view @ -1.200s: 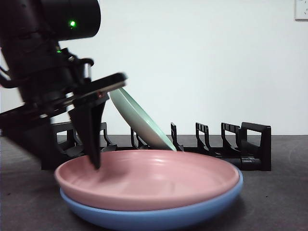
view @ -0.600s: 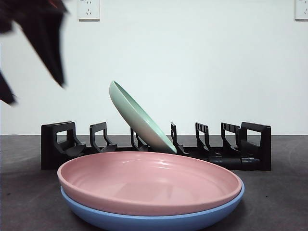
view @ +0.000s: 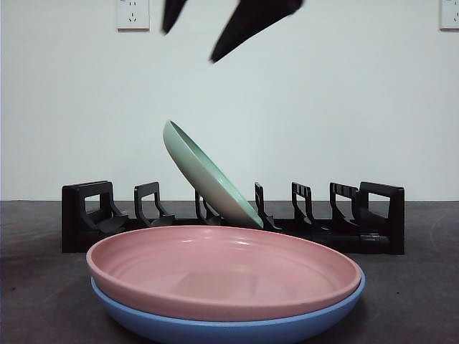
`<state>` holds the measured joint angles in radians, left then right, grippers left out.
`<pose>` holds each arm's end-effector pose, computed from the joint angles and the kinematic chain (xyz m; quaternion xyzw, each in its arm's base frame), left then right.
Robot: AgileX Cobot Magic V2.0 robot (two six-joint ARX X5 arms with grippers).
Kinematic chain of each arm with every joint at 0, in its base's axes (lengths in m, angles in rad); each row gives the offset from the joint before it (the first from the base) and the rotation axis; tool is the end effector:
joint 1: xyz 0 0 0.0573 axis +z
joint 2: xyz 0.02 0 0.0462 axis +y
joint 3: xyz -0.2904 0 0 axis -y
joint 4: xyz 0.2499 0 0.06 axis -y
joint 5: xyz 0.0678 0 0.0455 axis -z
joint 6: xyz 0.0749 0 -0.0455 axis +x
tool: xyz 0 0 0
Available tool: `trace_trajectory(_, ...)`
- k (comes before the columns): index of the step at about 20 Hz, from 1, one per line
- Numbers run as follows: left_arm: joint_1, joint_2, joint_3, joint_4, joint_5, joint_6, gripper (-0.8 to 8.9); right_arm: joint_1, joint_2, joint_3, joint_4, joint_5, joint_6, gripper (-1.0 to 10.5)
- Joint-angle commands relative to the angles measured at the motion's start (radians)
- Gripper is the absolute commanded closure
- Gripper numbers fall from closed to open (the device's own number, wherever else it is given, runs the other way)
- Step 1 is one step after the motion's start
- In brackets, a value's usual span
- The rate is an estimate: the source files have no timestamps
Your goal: Place the plate
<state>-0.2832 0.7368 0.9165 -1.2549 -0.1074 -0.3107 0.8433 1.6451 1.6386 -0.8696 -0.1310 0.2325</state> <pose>0.1057 -0.0224 0.2772 -0.0342 0.5080 0.0032 0.8607 0.2472 0.2924 0.3423 -0.0541 0.4440 0.3749 0.8120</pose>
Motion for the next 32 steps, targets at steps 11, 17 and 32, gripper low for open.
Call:
trace_trajectory(11,0.009,0.000,0.021,0.024,-0.028,0.072,4.29,-0.050,0.377,0.320,0.020,0.077,0.026,6.6)
trace_trajectory(17,0.009,0.001,0.021,0.056,-0.028,0.084,4.29,-0.060,0.403,0.320,0.049,0.051,0.042,6.8)
trace_trajectory(32,0.009,0.001,0.021,0.076,-0.028,0.087,4.29,-0.060,0.395,0.341,0.042,-0.002,0.056,9.3)
